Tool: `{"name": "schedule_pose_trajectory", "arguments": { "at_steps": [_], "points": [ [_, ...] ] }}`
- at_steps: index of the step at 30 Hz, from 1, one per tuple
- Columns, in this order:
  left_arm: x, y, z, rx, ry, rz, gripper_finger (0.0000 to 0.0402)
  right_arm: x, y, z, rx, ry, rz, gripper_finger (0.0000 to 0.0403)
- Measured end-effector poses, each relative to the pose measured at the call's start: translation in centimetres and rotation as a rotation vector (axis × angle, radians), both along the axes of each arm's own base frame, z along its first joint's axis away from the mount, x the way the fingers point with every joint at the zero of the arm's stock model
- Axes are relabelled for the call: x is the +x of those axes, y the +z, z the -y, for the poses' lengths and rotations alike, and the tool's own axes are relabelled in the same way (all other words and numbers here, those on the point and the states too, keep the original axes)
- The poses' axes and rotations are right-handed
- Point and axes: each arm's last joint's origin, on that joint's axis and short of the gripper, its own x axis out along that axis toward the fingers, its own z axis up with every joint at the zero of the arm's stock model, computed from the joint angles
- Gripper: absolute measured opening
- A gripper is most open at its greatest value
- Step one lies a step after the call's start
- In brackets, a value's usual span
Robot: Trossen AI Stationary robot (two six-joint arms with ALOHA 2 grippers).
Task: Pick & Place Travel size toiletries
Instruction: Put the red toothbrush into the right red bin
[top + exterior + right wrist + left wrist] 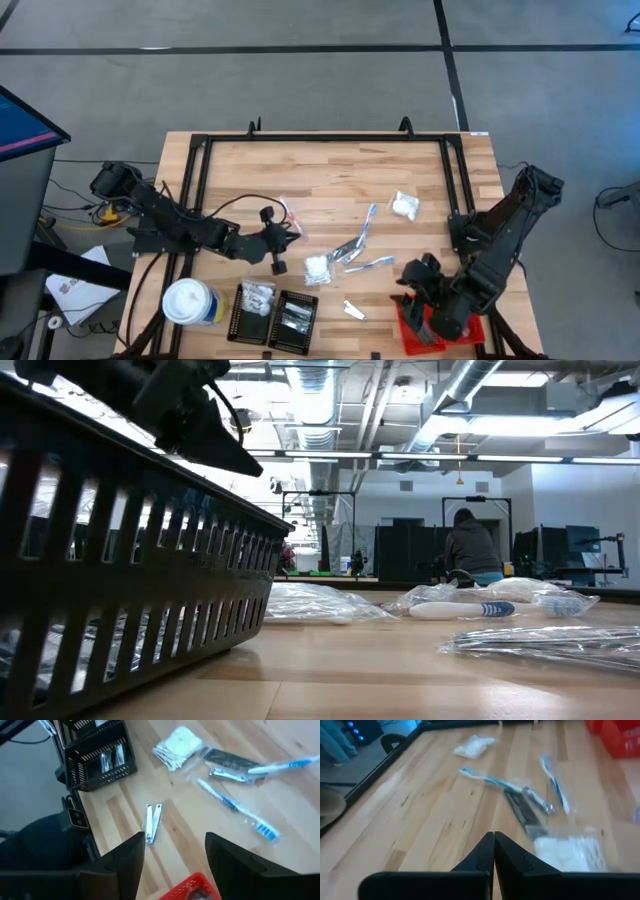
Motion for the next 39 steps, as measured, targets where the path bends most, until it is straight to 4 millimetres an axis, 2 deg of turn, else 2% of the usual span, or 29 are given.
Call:
{"name": "schedule_pose_trajectory", "arguments": {
  "at_steps": [4, 10, 14, 18, 22, 26, 30, 34, 39],
  "points": [
    [-0.3, -0.8, -0.5, 0.053, -0.088, -0.138, 0.0037, 0.1, 0.1, 0.2, -0.074, 0.025, 0.029, 0.0191],
    [-0.8, -2.3, -3.4, 0.100, -0.136, -0.387, 0.0136, 0.2, 0.3, 0.3, -0.198, 0.039, 0.097, 0.0171],
    [-0.5, -2.3, -5.1, 0.147, -0.217, -0.448, 0.0201, 0.1, 0.4, 0.3, -0.276, 0.050, 0.136, 0.0158],
    [0.1, -1.9, -6.8, 0.135, -0.229, -0.448, 0.0241, 0.1, 0.2, 0.4, -0.322, 0.050, 0.153, 0.0148],
    [0.4, -1.6, -8.9, 0.094, -0.241, -0.450, 0.0249, 0.1, -0.2, 0.6, -0.340, 0.056, 0.144, 0.0142],
    [1.2, -1.5, -10.3, 0.031, -0.270, -0.437, 0.0238, 0.1, -0.8, 0.6, -0.341, 0.055, 0.143, 0.0139],
    [2.9, -3.3, -10.5, 0.013, -0.336, -0.521, 0.0228, 0.1, -0.9, 0.5, -0.333, 0.054, 0.149, 0.0141],
    [5.0, -5.6, -10.4, 0.070, -0.339, -0.697, 0.0226, 0.2, -0.9, 0.4, -0.322, 0.052, 0.158, 0.0145],
    [6.3, -6.6, -10.6, 0.074, -0.327, -0.764, 0.0225, -0.2, -0.9, 0.1, -0.311, 0.062, 0.165, 0.0148]
  ]
}}
